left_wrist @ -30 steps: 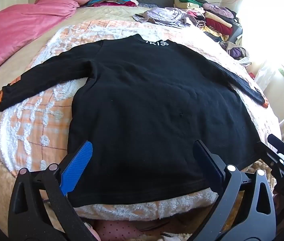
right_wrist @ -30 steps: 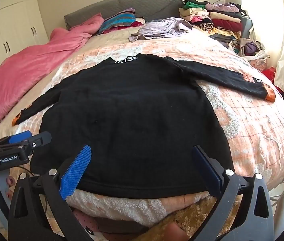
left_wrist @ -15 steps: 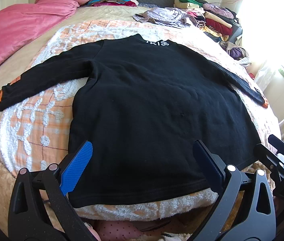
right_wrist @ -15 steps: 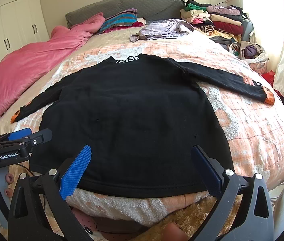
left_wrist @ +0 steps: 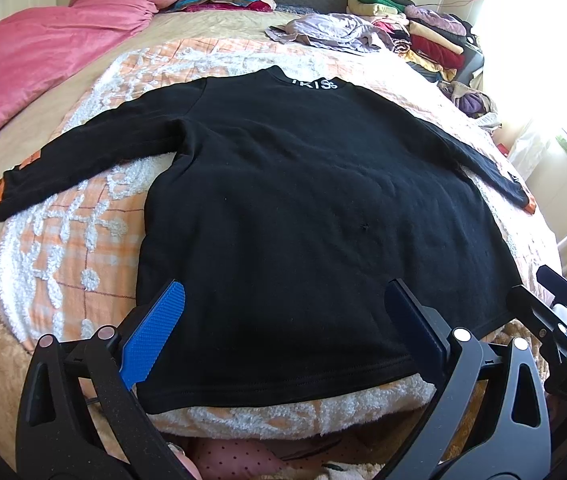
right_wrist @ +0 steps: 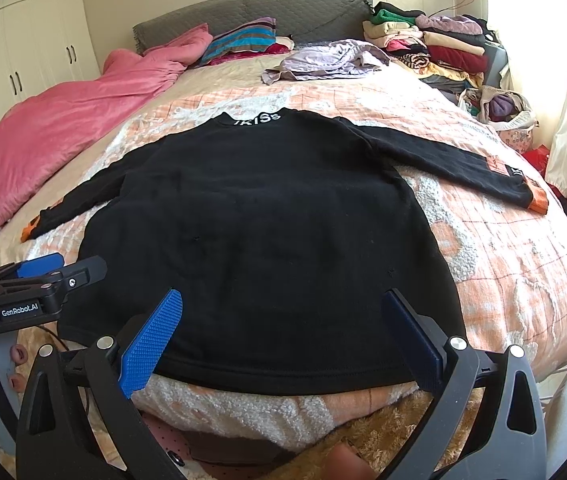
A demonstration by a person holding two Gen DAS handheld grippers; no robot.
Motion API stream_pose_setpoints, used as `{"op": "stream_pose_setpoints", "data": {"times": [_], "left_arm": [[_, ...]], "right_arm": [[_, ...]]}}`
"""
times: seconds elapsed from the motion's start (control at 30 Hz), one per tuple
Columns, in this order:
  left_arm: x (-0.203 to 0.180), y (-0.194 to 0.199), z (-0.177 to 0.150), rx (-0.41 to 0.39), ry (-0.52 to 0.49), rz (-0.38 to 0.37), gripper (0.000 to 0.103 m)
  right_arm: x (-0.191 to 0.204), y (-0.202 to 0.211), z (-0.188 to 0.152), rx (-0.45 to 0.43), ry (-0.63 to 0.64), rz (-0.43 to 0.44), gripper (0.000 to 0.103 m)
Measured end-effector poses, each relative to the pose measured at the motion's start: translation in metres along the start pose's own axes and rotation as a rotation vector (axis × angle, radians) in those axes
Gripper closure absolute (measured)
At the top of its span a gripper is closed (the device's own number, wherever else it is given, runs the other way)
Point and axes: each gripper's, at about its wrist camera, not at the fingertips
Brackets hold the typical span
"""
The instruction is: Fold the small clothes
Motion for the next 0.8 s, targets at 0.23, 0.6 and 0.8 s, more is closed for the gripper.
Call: {"op": "stream_pose_setpoints", "data": {"times": [0.23,0.6,0.8], "left_arm": [[0.0008,-0.0035,0.0007,0.0,-0.003,0.0,0.009],[-0.0002,-0.0055,0.0025,0.006,-0.012,0.003,0.009],[-0.0009,-0.0065,0.0026,0.005,-0.014,0.005,0.009]], "right_arm": [[0.0016,-0.0011,0.0004,0.001,0.004,0.003,0.004],[0.006,-0.003,0.0022,-0.001,0.013,0.013,0.004],[0.0071,-0.0053,0.0038,-0.002,0.011,0.016,0.004]]}}
Point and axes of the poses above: each gripper's, at about its wrist camera, not at the fingertips, and y roughly against the way its jaws point, x to its left, z to its top, and after that the axes turned 4 degrees about -y, right-handed
